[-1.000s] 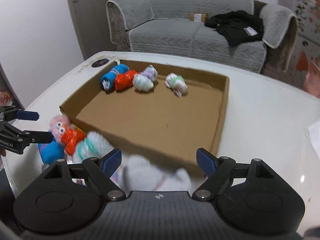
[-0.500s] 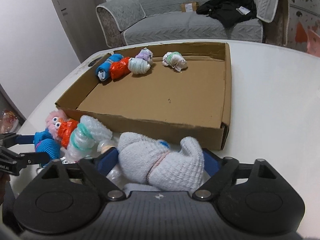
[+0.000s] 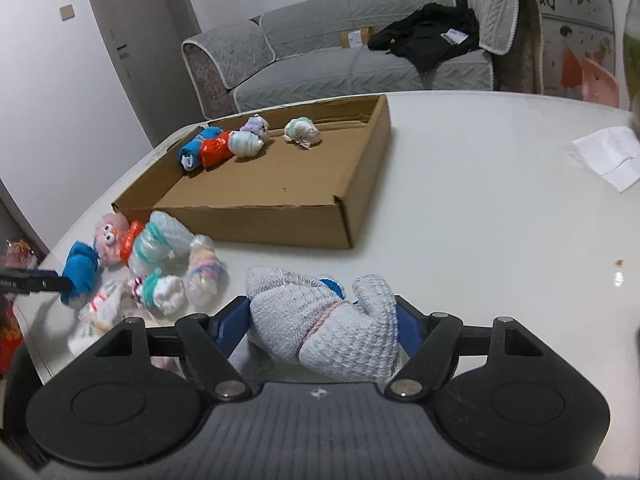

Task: Organize objects
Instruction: 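Return to the pile, grasp the blue fish plush with left tool while right grasps grey sock roll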

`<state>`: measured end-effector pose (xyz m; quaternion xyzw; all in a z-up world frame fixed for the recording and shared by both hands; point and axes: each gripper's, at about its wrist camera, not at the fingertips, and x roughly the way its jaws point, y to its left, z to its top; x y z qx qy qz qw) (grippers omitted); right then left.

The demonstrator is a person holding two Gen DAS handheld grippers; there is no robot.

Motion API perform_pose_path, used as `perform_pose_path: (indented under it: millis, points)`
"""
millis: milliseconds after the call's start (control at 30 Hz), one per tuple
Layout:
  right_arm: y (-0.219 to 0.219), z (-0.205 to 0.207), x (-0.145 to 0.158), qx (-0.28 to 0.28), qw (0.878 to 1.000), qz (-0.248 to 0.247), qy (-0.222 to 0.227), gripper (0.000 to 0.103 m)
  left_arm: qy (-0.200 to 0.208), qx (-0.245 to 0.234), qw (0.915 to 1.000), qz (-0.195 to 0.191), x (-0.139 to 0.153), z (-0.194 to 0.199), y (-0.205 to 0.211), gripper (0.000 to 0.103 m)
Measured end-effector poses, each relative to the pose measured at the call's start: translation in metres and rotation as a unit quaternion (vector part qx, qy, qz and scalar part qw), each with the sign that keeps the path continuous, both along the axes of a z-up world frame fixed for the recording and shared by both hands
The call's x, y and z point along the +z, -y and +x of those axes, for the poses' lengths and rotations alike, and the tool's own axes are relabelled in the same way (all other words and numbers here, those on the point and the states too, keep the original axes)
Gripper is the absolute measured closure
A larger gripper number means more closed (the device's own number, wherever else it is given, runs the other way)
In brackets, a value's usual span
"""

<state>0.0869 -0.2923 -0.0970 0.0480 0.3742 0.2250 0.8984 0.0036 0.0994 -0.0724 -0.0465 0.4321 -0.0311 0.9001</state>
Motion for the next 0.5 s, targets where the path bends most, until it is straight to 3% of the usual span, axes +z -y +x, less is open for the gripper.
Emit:
perform_pose_path:
  millis: [400,500]
  points:
    - [0.007,0.002,-0.008,0.042,0.999,-0.007,0.002,0.026,-0.019,-0.002,0.9998,-0.004,-0.015,0.026,0.024,0.001]
    - [0.007,0.002,-0.011,0.052,0.999,-0.001,0.001,0.041,-0.014,0.007,0.9999,-0.007,-0.016,0.024,0.019,0.005]
